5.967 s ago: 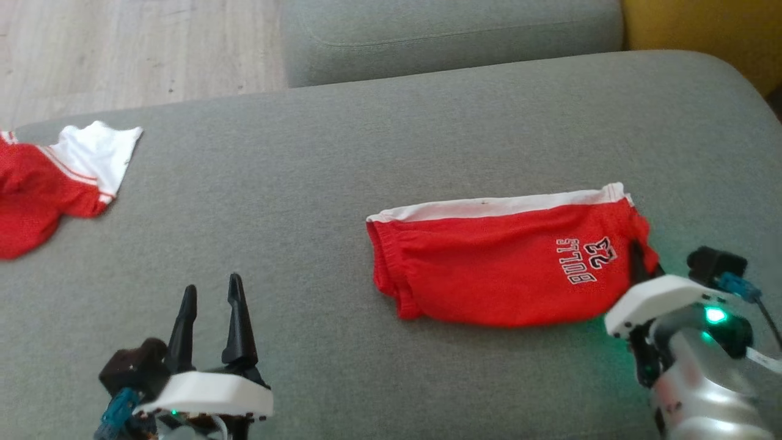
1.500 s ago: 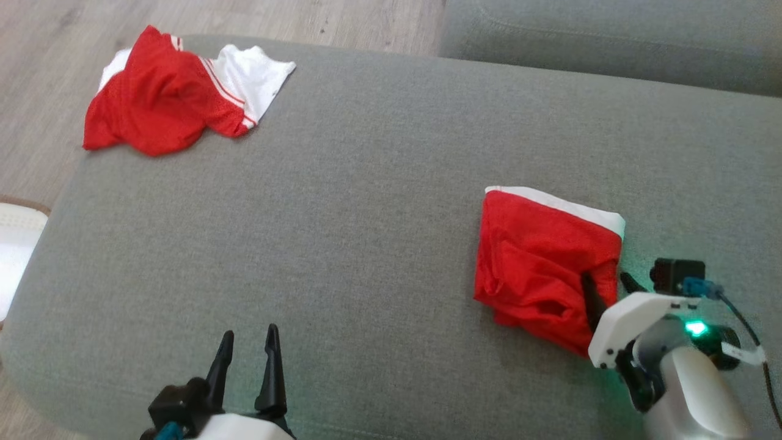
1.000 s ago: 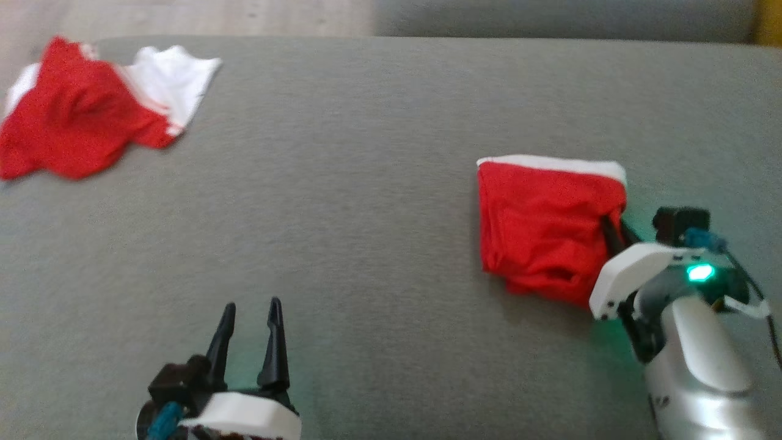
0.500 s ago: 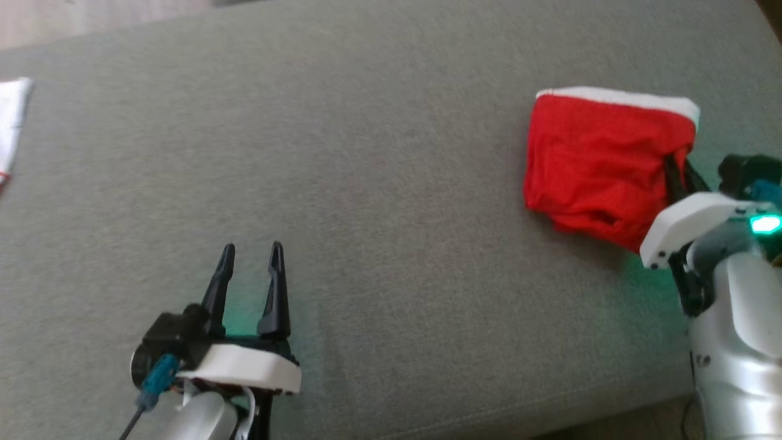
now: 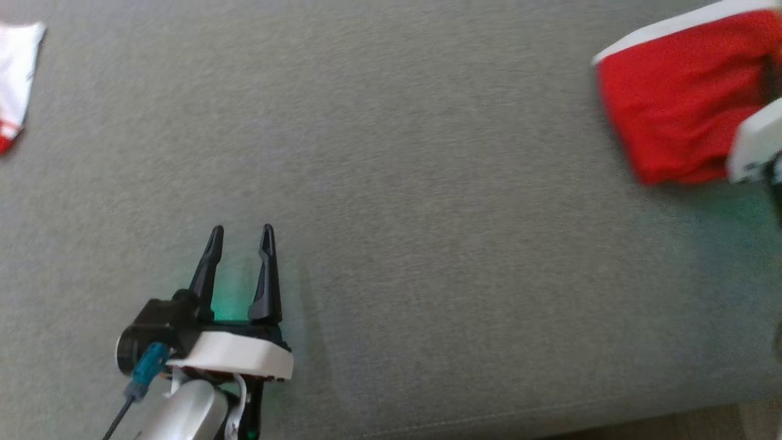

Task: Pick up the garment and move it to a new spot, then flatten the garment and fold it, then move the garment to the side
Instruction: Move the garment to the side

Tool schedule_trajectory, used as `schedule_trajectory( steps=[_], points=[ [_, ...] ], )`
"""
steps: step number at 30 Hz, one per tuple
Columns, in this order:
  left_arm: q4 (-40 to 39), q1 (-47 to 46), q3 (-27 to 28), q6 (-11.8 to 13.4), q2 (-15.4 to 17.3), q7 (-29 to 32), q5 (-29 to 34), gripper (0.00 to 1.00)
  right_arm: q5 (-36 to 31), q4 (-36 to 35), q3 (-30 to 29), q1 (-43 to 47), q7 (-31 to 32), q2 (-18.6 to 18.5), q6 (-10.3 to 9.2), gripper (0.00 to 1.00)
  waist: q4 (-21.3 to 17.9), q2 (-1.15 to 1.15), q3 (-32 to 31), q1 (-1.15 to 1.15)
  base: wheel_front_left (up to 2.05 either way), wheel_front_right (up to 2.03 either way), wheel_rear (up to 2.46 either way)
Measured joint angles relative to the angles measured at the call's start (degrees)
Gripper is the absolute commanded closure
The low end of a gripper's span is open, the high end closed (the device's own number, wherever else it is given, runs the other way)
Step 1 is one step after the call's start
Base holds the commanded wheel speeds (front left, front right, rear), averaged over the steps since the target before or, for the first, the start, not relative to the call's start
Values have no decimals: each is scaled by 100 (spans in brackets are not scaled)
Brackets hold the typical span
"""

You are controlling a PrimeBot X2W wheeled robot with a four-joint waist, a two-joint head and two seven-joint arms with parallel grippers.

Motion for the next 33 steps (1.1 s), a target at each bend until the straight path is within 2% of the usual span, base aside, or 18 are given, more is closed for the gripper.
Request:
schedule_trajectory(
  steps=[9,10,11,12,14,17,22,33],
  points=[
    [-168,-2,30,49,70,15,11,0,-435,754,-424,-575,123,-875,0,98,539,0,377,1,0,0,0],
    [-177,-3,29,49,70,15,12,0,-461,823,-422,-610,93,-959,0,73,584,0,418,1,0,0,0],
    [-185,-5,29,49,69,15,12,0,-547,859,-408,-639,-9,-1032,0,9,622,0,455,1,0,0,0],
    [-191,-9,29,51,69,15,12,0,-700,838,-400,-648,-180,-1112,0,0,652,0,489,1,0,0,0],
    [-192,-23,29,56,66,14,12,0,-927,802,-497,-678,-437,-1171,0,0,695,0,537,1,0,0,0],
    [-187,-54,30,85,64,13,11,0,-989,856,-653,-777,-567,-1074,0,0,689,0,522,1,0,0,0],
    [-152,-83,34,99,65,-11,11,0,-1037,918,-783,-778,-714,-544,0,0,587,0,333,0,0,0,0],
    [169,-47,81,40,31,-96,-115,0,-625,708,-609,-467,-1156,261,0,0,480,0,-435,0,0,0,0]
  ],
)
